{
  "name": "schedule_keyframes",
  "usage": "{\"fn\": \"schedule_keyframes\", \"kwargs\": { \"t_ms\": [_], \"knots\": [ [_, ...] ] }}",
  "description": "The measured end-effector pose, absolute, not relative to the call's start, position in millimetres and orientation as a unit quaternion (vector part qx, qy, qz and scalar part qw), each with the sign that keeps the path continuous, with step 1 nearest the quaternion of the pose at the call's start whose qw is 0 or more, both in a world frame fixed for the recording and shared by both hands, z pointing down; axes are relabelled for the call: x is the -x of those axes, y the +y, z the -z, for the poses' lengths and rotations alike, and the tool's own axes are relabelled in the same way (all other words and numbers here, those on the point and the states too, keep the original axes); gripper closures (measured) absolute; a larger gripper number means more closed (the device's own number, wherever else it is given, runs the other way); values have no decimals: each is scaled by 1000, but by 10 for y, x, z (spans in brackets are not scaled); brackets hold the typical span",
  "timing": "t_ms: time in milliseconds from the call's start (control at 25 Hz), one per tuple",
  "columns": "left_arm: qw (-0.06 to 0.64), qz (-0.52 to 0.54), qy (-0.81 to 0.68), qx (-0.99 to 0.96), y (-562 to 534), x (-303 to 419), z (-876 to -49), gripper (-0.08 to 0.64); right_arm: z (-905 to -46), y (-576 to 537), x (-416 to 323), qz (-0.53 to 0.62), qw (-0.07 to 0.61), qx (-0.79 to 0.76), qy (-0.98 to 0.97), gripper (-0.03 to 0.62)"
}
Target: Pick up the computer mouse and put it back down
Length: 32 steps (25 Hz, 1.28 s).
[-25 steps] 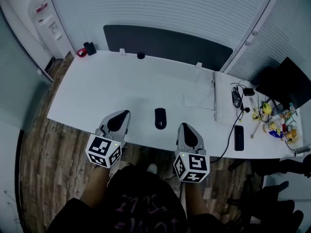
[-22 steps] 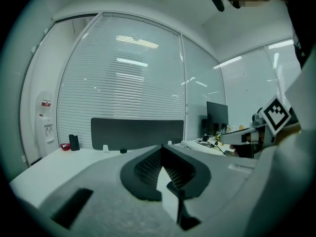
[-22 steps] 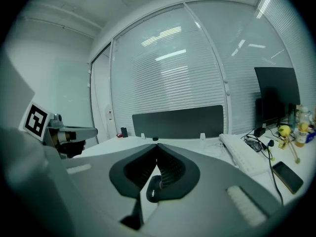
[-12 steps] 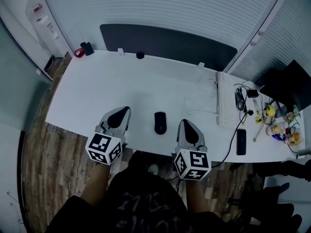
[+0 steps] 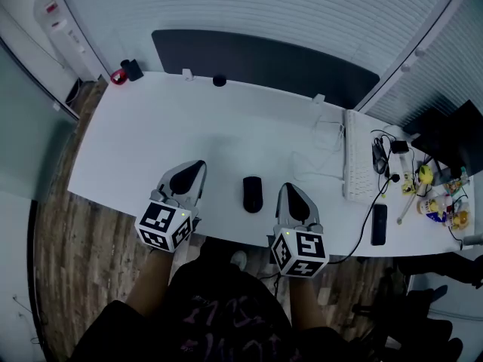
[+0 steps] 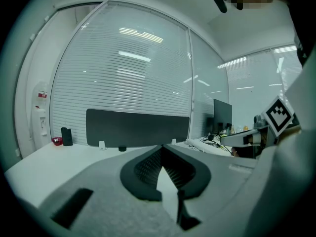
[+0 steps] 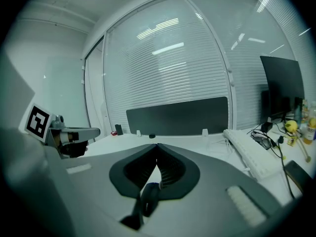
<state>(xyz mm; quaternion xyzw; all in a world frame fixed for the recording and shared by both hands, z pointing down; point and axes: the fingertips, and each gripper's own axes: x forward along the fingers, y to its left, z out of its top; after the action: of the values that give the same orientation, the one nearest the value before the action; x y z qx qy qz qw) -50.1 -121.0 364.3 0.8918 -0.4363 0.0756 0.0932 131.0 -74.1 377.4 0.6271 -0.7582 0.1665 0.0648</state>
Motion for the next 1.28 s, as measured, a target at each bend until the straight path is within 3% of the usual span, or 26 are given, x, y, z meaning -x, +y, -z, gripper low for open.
{"fn": "schedule_keyframes", "kwargs": {
  "t_ms": [1280],
  "knots": [
    [182,-128,-426,-877,-1603,708,-4571,563,-4667,-1183,-939,-259,137,-606,-739,575]
  ]
}}
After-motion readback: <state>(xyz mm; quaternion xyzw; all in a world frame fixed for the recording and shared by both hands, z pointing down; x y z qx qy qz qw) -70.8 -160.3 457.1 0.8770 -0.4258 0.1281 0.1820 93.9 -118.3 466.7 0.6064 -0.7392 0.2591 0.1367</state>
